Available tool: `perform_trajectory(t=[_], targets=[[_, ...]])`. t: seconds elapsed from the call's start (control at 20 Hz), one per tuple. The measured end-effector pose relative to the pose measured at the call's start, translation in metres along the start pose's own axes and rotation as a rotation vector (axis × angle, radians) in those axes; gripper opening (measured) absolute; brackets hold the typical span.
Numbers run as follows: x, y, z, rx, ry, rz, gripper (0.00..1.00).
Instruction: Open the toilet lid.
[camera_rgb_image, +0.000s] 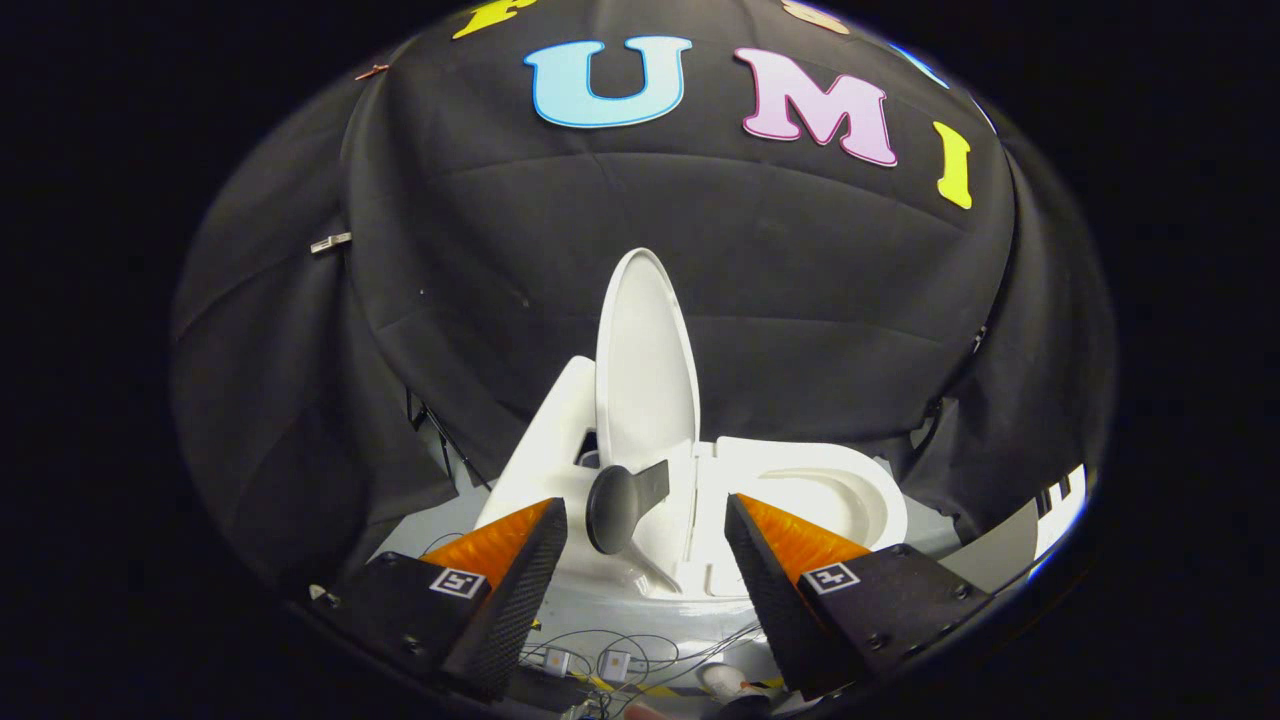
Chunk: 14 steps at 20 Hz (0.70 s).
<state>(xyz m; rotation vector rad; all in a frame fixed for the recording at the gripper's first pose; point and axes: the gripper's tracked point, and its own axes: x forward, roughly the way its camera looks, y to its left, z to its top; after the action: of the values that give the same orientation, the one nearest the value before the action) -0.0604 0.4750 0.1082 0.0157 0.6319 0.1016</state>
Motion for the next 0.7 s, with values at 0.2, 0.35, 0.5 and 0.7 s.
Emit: perform_trajectory(t=[0.2, 0.35, 0.5, 0.7], targets=[[-0.019, 0.002, 0.017, 0.019, -0.039, 0.049, 0.99], [-0.035, 0.001, 0.030, 0.062, -0.060, 0.111, 0.99], [-0.058, -0.007, 0.050, 0.107, -0.107, 0.200, 0.98], [-0.079, -0.048, 0.073, 0.189, -0.162, 0.271, 0.99]])
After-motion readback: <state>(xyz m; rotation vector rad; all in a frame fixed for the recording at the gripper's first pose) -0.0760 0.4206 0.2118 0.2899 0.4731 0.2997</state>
